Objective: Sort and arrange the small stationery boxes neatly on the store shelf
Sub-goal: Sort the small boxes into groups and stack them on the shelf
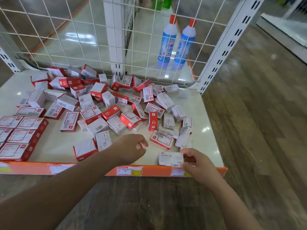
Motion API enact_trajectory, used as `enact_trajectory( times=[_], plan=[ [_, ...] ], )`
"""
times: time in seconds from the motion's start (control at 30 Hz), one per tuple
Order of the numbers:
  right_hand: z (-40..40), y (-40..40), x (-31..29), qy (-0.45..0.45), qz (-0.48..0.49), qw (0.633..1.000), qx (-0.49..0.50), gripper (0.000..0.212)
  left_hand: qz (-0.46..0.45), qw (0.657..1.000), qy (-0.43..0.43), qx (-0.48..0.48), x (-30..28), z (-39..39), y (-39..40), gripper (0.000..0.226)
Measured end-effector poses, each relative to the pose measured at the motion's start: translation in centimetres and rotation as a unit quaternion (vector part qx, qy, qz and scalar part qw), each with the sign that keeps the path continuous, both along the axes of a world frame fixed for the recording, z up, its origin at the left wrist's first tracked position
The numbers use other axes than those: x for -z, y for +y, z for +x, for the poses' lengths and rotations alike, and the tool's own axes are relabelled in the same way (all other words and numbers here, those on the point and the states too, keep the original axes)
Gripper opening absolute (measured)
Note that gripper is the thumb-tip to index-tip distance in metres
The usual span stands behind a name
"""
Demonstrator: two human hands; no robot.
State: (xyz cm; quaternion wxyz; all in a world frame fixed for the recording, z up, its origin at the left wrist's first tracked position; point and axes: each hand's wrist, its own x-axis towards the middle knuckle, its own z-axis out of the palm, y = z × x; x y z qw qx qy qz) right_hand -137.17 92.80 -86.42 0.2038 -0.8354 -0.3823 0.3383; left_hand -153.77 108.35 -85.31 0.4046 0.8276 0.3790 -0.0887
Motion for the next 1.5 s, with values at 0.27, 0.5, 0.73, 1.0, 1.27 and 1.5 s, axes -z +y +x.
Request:
enact_trajectory(
  times=[0.27,0.5,0.73,1.0,1.27,1.5],
  plan=[
    [0.0,0.6,0.7,-0.097,-0.014,0.995,-0.024,0.043,0.002,1.0,0.009,0.004,0.4,0.3,0.1,0.022],
    [0.8,1.5,1.0,-0.111,-0.009,0.993,-0.038,0.04,-0.014,1.0,0.012,0.007,0.8,0.2,0.4,0.021],
    [0.4,0.8,1.3,-0.07,-0.011,0.996,-0.058,0.036,-0.008,1.0,0.01,0.023,1.0,0.4,0.1,0.022],
    [0.4,0.9,1.1,-0.072,-0.02,0.995,-0.068,0.038,-0.011,0.995,0.046,0.09,0.8,1.1,-1.0,0.032],
    [0.4,1.1,1.0,-0.077,-0.038,0.994,-0.064,0.038,-0.004,0.982,0.071,0.175,1.1,1.9,-2.3,0.055],
    [0.5,0.8,0.8,-0.074,-0.035,0.995,-0.061,0.035,-0.013,0.981,0.076,0.176,1.0,2.4,-2.2,0.054]
  ],
)
